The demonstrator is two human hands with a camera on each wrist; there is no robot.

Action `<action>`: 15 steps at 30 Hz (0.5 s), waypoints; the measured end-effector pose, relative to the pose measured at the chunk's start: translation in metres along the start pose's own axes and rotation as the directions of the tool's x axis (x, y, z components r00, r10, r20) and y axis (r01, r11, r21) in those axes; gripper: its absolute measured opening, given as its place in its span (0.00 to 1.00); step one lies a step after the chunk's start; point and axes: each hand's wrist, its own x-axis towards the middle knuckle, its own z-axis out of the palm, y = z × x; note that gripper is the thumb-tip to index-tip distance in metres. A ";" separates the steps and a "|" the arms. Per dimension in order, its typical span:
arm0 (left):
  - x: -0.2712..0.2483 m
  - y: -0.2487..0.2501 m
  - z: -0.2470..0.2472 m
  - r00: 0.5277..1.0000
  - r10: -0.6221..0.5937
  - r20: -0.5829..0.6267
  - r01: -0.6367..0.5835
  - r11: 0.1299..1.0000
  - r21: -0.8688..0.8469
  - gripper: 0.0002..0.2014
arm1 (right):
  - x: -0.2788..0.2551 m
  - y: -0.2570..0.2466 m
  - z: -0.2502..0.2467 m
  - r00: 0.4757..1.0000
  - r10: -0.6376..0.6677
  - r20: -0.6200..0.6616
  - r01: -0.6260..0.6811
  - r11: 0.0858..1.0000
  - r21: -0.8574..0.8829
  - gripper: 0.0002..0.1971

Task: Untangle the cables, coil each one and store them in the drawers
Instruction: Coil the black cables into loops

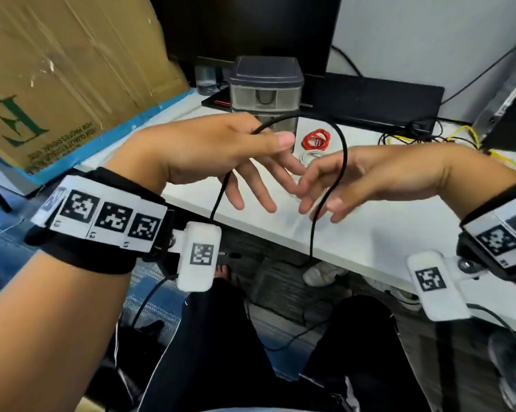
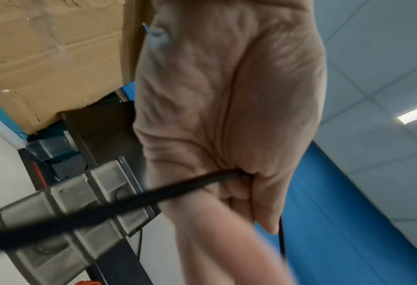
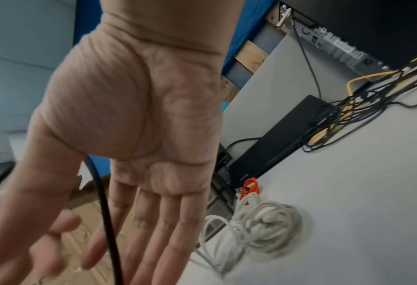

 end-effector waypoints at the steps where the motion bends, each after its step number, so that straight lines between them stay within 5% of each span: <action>1: 0.002 0.002 -0.001 1.000 0.010 0.010 -0.011 0.999 0.038 0.23 | 0.001 -0.005 0.000 0.999 -0.030 -0.024 0.030 0.999 0.011 0.24; 5: 0.015 0.000 -0.002 0.999 0.047 -0.017 -0.046 0.996 0.083 0.18 | 0.011 -0.017 0.002 0.990 -0.132 -0.039 0.133 0.991 0.030 0.18; 9: 0.024 -0.004 -0.004 0.989 0.106 -0.104 -0.124 0.975 -0.183 0.15 | 0.019 -0.021 0.009 0.953 -0.229 -0.201 0.254 0.961 0.112 0.10; 15: 0.028 -0.010 -0.002 0.958 0.220 -0.184 -0.287 0.740 -0.608 0.18 | 0.031 -0.006 0.005 0.708 -0.238 -0.665 0.478 0.854 0.203 0.20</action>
